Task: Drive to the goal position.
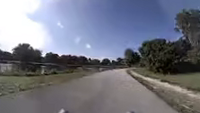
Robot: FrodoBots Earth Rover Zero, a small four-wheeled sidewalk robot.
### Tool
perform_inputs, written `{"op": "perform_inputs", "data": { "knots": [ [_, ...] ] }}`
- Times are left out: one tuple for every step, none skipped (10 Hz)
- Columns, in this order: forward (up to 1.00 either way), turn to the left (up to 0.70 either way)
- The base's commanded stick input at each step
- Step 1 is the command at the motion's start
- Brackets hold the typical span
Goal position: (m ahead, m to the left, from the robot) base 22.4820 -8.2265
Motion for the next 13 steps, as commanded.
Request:
{"op": "perform_inputs", "data": {
  "knots": [
    [0.85, 0.00],
    [0.85, 0.00],
    [0.85, 0.00],
    [0.85, 0.00],
    [0.85, 0.00],
    [0.85, 0.00],
    [0.85, 0.00],
    [0.85, 0.00],
    [0.85, 0.00],
    [0.85, 0.00],
    [0.85, 0.00],
    [0.85, 0.00],
    [0.85, 0.00]
  ]
}}
